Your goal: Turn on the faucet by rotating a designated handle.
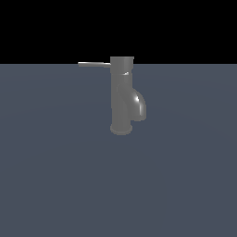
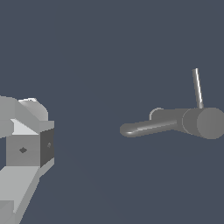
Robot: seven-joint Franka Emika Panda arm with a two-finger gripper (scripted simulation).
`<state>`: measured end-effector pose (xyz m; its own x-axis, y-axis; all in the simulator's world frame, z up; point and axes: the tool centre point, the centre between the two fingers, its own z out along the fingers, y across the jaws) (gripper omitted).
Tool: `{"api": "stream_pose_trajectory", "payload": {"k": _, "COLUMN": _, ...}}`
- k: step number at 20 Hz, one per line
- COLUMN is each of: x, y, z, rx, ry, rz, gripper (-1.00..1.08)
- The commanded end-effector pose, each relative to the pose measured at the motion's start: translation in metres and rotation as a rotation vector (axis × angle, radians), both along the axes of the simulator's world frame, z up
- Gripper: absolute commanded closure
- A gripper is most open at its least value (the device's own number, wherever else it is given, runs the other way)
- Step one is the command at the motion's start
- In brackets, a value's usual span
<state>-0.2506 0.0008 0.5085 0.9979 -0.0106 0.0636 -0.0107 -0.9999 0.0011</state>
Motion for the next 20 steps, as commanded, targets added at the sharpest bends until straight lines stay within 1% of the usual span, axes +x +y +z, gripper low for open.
{"api": "stream_pose_trajectory", "payload": {"k": 1, "x": 0.0, "y": 0.0, "z": 0.0, "rx": 0.0, "ry": 0.0, "rz": 0.0, "gripper": 1.08}}
{"api": "stream_pose_trajectory", "payload": {"k": 11, "x": 0.007, "y": -0.006, "z": 0.008, "rx": -0.025, "ry": -0.017, "rz": 0.016, "gripper": 1.08}}
{"api": "stream_pose_trajectory", "payload": {"k": 16, "x": 0.008, "y": -0.006, "z": 0.007, "rx": -0.021, "ry": -0.016, "rz": 0.01, "gripper": 1.08}}
{"api": "stream_pose_trajectory", "payload": {"k": 20, "x": 0.015, "y": -0.005, "z": 0.007, "rx": -0.014, "ry": -0.014, "rz": -0.015, "gripper": 1.08}}
